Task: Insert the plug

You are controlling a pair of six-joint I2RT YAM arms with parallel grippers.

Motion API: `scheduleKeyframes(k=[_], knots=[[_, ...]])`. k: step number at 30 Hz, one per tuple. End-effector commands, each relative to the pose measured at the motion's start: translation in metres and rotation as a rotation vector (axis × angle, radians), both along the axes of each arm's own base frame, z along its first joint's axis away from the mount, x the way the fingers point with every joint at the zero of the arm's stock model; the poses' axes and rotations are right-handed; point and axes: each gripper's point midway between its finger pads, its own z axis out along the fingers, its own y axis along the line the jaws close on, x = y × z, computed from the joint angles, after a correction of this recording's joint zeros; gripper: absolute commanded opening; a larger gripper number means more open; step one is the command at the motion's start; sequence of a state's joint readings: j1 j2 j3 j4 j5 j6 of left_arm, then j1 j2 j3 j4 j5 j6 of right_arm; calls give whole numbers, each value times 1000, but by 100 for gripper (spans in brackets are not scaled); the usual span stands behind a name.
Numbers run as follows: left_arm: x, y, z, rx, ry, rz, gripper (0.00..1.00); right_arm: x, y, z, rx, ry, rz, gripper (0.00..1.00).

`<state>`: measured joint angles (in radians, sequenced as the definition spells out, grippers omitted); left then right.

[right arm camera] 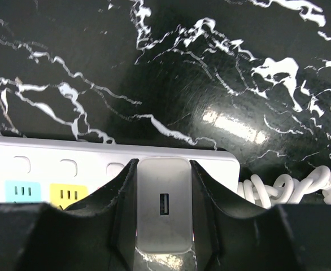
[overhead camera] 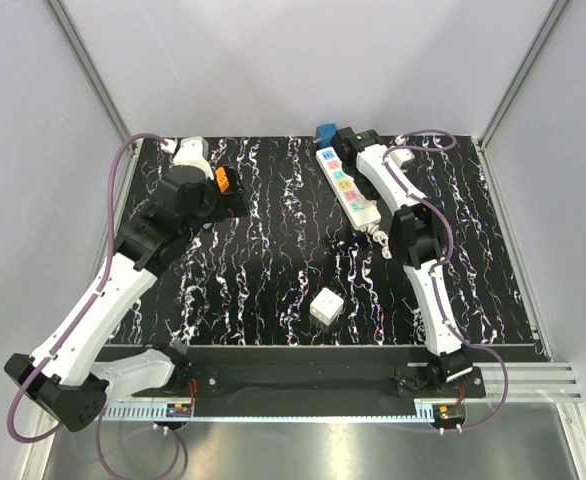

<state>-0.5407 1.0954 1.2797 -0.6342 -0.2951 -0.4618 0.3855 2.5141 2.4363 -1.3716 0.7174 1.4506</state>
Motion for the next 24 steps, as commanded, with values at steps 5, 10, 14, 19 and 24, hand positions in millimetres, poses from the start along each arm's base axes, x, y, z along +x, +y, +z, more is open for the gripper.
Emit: scheduleKeyframes(k=[5,10,14,19,24], knots=[[9,3,7,-16,-38,34,99,-43,9,-6,-38,202,63,16],[8,1,7,-20,-37,24,99,-40,14,4,-16,181,88,43],[8,1,8,-22,-39,21,99,-36,19,8,14,167,110,66],[7,0,8,-23,-40,16,99,-29,27,17,51,135,154,71],[7,-1,9,-22,-42,10,99,-26,31,23,76,115,166,68]])
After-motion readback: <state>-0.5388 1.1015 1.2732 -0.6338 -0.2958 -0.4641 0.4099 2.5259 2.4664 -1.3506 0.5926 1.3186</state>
